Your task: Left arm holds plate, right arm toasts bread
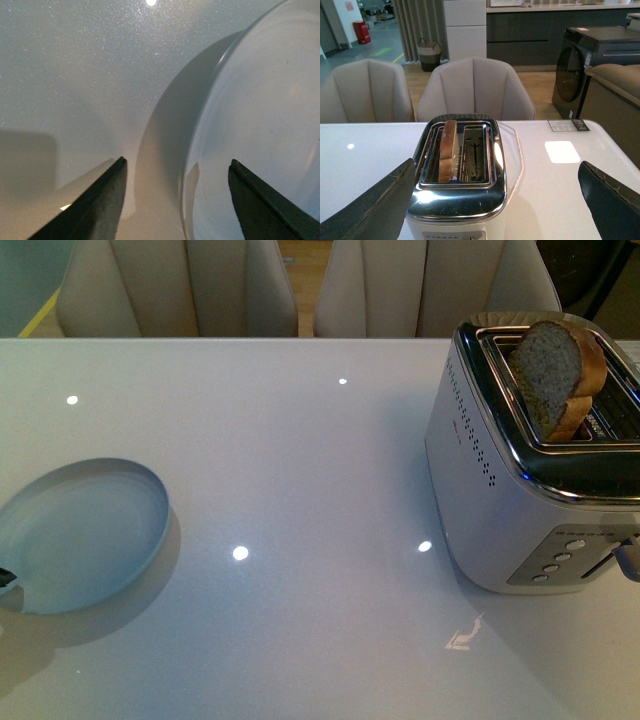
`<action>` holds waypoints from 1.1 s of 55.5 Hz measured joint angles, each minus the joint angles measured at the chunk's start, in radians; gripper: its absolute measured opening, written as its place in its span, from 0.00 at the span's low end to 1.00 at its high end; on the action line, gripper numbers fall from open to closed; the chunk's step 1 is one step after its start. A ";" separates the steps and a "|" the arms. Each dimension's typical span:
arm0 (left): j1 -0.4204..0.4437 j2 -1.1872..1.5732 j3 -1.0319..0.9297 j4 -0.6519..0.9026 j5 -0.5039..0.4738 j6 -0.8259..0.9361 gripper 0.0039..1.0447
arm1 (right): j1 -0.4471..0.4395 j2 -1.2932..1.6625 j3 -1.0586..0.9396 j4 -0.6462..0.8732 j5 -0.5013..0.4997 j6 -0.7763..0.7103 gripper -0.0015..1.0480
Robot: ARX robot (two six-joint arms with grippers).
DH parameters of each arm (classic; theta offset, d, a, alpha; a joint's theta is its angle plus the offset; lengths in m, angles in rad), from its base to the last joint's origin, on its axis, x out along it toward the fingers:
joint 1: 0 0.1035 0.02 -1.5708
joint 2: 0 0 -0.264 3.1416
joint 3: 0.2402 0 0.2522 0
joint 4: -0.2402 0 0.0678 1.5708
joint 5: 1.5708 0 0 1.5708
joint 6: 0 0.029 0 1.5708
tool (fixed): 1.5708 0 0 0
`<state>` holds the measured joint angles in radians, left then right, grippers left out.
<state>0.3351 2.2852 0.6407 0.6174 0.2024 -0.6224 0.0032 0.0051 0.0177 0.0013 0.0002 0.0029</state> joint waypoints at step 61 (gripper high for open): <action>-0.509 -1.029 -0.087 0.022 -0.378 0.285 0.69 | 0.000 0.000 0.000 0.000 0.001 0.000 0.91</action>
<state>-0.1741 1.2564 0.5533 0.6395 -0.1753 -0.3378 0.0032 0.0051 0.0177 0.0013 0.0010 0.0029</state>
